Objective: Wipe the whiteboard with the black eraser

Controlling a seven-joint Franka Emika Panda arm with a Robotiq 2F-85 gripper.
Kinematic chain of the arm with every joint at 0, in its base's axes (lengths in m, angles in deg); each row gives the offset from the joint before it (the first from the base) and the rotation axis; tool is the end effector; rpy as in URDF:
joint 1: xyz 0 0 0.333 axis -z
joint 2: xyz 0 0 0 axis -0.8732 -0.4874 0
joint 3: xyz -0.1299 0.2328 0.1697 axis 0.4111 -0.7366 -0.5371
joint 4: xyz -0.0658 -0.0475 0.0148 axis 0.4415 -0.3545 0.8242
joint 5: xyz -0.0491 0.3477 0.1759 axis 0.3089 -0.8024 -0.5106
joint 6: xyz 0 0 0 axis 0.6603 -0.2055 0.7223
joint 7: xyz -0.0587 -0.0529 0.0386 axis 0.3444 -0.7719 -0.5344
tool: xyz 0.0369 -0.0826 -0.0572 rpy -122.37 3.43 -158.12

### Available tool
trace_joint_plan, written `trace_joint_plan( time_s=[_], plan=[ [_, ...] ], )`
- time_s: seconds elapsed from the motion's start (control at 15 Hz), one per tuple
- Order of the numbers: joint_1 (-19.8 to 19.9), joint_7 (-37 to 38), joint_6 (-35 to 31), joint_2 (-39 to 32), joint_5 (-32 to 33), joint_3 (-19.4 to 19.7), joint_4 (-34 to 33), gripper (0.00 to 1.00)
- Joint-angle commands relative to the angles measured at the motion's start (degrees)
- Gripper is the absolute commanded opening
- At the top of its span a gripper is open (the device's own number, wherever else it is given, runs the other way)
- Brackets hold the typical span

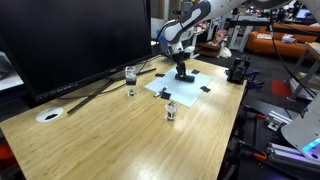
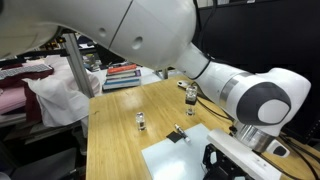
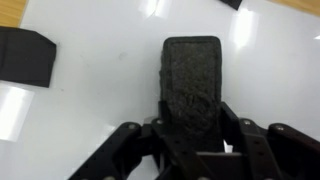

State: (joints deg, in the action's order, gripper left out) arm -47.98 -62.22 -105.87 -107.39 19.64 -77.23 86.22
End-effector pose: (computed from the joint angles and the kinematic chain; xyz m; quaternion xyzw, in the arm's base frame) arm 0.6580 -0.1601 0.1617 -0.9653 -0.1282 0.2222 0.0498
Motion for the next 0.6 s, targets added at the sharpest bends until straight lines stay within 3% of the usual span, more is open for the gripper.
trace_joint_plan(
  time_s=[0.0,0.53],
  plan=[
    [-0.9,-0.9,2.7,-3.4,0.4,-1.0,-3.6,0.25],
    [-5.1,-3.3,2.1,-1.0,1.3,-4.3,1.5,0.25]
  ],
)
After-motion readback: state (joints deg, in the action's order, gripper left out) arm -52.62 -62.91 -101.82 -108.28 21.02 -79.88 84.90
